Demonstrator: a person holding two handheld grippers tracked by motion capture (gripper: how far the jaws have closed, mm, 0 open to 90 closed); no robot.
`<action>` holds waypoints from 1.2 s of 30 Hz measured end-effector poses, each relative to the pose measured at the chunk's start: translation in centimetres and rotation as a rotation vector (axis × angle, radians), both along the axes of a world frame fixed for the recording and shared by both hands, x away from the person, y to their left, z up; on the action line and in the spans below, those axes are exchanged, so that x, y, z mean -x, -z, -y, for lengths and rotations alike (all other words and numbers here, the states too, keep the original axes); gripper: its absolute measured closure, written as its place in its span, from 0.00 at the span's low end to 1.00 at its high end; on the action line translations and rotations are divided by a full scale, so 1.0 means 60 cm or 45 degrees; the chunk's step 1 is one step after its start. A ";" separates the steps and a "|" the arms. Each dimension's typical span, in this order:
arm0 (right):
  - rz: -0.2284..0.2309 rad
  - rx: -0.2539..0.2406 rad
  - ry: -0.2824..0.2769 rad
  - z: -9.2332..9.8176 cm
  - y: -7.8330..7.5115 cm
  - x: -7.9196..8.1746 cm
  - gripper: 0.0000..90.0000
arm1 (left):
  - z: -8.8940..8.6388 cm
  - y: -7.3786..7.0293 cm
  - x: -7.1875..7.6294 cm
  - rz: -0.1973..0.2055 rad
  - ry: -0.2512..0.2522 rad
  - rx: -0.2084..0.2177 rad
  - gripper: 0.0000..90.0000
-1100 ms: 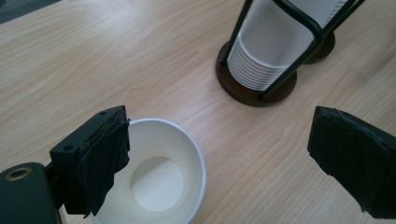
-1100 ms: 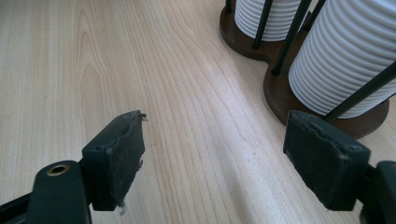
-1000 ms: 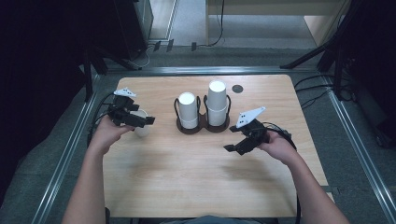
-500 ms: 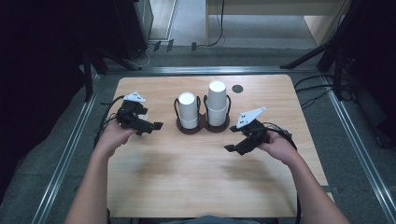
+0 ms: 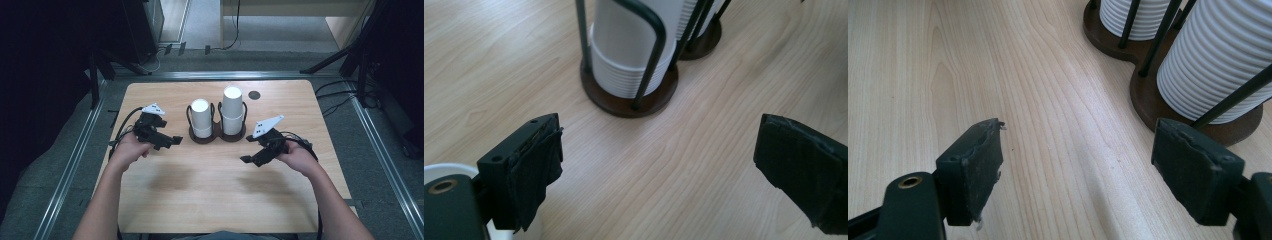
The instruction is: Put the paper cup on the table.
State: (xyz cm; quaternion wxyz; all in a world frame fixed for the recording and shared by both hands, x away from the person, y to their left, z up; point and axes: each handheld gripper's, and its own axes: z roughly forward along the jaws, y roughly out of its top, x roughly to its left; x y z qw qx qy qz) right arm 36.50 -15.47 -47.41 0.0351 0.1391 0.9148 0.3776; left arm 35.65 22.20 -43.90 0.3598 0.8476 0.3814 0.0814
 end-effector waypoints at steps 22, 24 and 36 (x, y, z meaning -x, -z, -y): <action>0.004 -0.008 0.018 0.007 -0.002 -0.003 0.23 | 0.081 0.019 0.013 -0.003 0.155 -0.014 0.06; 0.006 -0.010 0.018 0.007 -0.003 -0.003 0.23 | 0.086 0.021 0.014 -0.001 0.167 -0.025 0.06; 0.013 -0.009 0.017 0.006 -0.003 -0.001 0.23 | 0.124 0.027 0.025 0.013 0.235 -0.042 0.06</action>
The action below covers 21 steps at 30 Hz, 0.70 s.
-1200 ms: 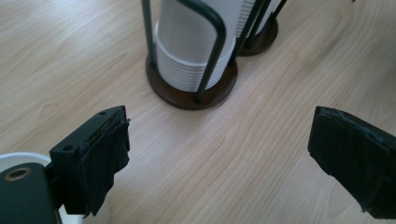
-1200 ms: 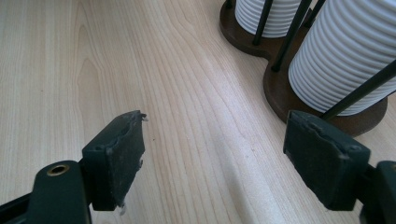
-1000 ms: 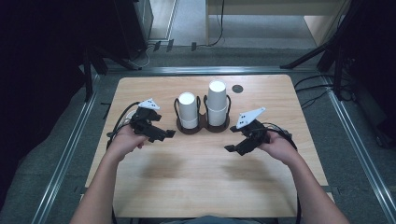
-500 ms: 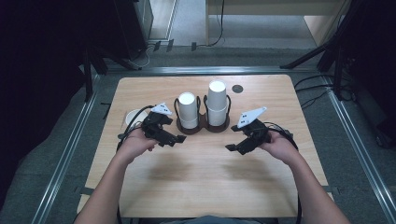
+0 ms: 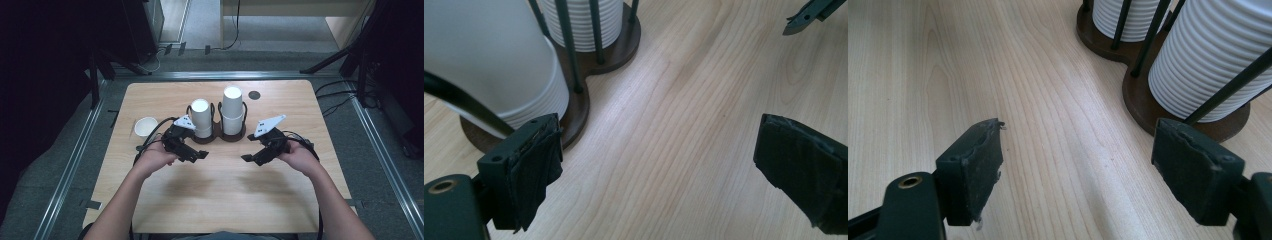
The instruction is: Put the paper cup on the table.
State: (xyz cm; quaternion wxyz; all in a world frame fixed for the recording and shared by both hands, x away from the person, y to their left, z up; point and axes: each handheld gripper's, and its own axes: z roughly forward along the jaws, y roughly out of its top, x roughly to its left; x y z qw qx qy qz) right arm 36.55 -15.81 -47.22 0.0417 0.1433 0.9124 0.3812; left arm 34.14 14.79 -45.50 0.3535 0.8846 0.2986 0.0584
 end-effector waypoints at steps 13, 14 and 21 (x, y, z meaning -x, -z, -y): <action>0.019 -0.003 -0.012 -0.005 0.000 0.006 0.23 | 0.034 0.010 0.005 0.025 0.048 -0.026 0.06; 0.015 -0.002 -0.013 -0.006 0.001 0.008 0.23 | 0.039 0.011 0.004 0.026 0.052 -0.023 0.06; 0.005 0.002 -0.002 -0.006 0.003 0.013 0.23 | 0.054 0.014 0.001 0.034 0.060 -0.014 0.06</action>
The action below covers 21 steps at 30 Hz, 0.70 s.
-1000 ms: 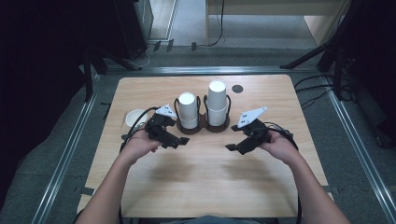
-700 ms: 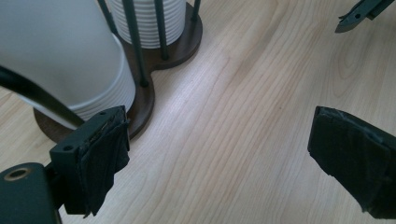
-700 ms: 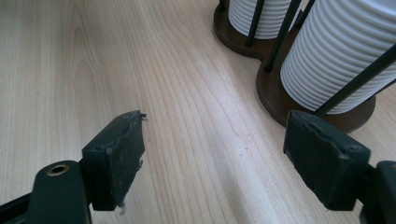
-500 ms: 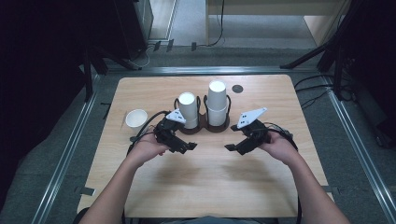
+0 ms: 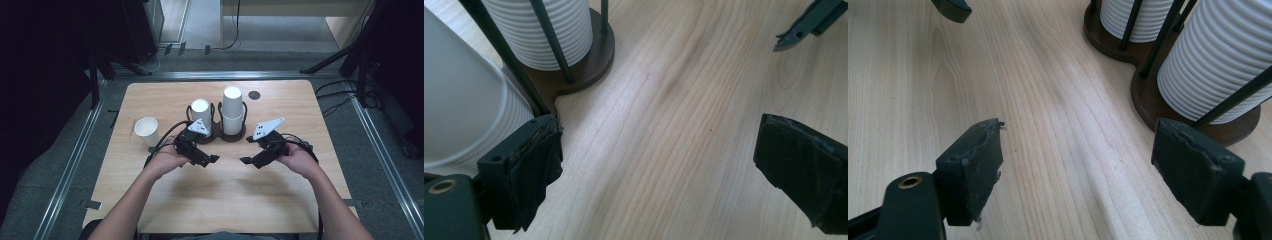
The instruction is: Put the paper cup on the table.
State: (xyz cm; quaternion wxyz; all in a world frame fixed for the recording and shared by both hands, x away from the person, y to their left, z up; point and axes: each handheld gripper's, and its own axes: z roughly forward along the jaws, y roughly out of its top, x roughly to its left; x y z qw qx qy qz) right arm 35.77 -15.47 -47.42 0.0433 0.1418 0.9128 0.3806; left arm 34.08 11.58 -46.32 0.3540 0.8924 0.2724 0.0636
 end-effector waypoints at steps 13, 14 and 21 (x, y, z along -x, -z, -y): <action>-0.006 -0.004 0.016 -0.003 0.003 0.008 0.23 | 0.015 0.002 -0.009 0.014 -0.023 0.034 0.06; -0.011 -0.004 0.020 -0.003 0.003 0.009 0.23 | 0.017 0.003 -0.010 0.010 -0.030 0.043 0.06; -0.014 -0.006 0.023 -0.003 0.003 0.011 0.23 | 0.023 0.005 -0.010 0.010 -0.028 0.052 0.06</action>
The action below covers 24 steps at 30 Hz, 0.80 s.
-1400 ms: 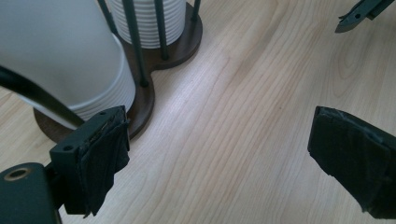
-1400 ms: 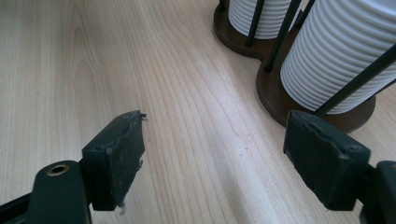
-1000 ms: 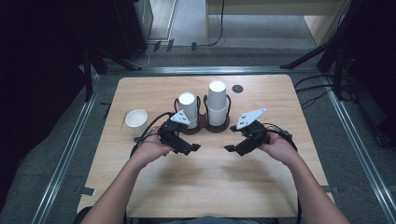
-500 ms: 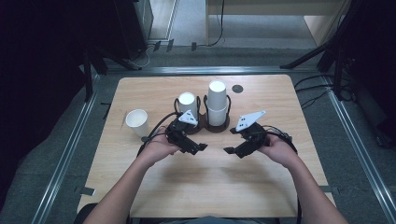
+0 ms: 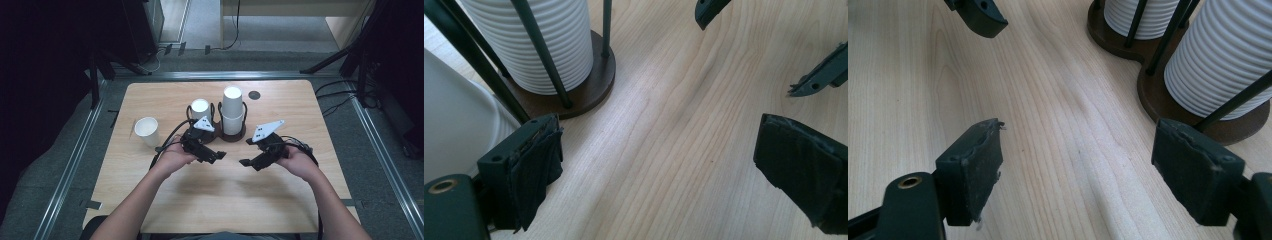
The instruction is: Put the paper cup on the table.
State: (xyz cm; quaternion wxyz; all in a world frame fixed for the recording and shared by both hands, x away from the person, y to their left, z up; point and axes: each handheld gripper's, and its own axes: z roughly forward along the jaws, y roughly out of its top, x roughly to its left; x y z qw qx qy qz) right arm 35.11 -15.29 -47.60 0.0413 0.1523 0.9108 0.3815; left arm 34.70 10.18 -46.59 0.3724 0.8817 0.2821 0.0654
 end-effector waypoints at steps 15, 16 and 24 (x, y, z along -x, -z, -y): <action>0.000 0.002 -0.005 0.000 0.001 -0.001 0.23 | 0.002 0.005 0.002 0.024 0.022 -0.039 0.06; 0.001 0.002 -0.006 0.001 0.001 -0.001 0.23 | 0.002 0.005 0.002 0.026 0.021 -0.038 0.06; 0.003 0.000 -0.010 0.002 0.001 -0.001 0.23 | -0.001 0.004 0.001 0.023 0.020 -0.034 0.06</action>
